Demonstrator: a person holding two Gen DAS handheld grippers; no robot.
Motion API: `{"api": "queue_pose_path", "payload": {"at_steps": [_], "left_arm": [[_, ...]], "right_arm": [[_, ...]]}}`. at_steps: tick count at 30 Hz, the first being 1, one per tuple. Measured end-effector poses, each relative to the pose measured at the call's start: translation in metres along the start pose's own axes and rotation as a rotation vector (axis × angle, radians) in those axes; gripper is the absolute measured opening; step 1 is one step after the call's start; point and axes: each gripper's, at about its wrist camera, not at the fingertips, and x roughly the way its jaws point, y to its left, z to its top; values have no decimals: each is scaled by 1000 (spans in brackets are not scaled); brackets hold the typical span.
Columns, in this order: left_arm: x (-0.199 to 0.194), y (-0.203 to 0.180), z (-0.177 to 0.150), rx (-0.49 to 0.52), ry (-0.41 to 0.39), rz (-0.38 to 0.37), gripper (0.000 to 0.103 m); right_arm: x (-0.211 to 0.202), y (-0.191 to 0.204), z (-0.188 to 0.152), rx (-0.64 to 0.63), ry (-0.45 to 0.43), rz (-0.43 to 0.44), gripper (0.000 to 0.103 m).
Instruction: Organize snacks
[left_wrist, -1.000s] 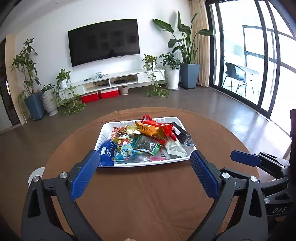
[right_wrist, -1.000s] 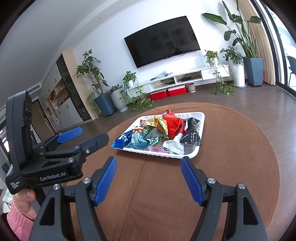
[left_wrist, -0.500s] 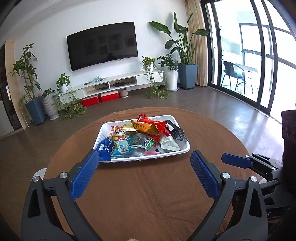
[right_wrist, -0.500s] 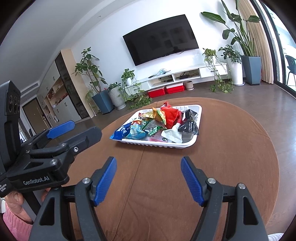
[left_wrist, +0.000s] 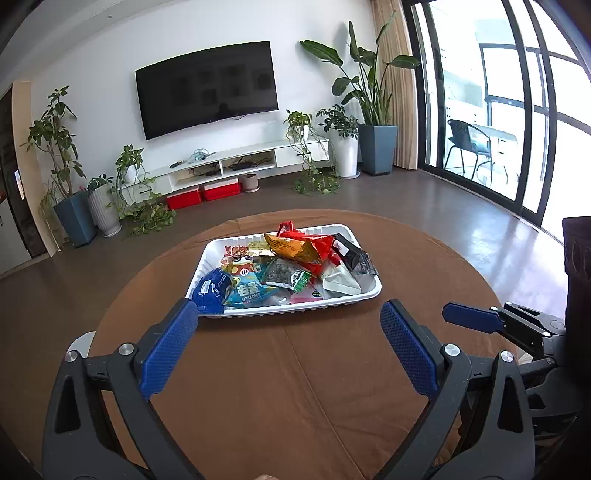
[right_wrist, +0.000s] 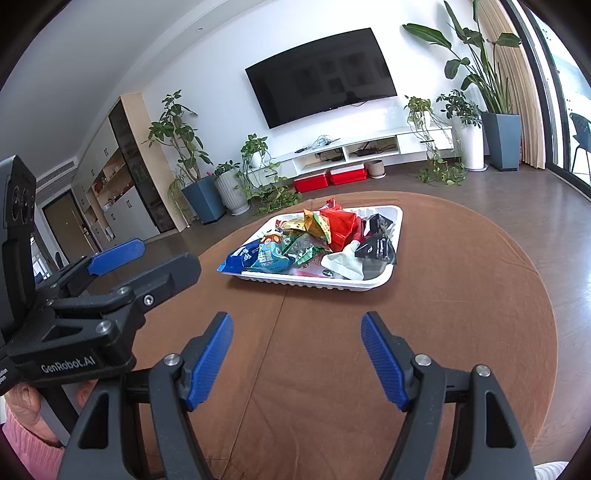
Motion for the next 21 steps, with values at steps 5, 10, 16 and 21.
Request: {"api": "queue_pose_path", "payload": {"at_steps": [5, 10, 16, 21], "left_arm": [[1, 0, -1, 4, 0, 3, 101], [2, 0, -2, 4, 0, 2, 101], [1, -2, -3, 8, -1, 8, 101], [0, -5, -4, 10, -13, 4, 102]], "right_arm": [[0, 0, 0, 0, 1, -2, 75], [0, 1, 0, -2, 1, 0, 75], [0, 1, 1, -2, 3, 1, 75], [0, 1, 0, -3, 2, 1, 75]]}}
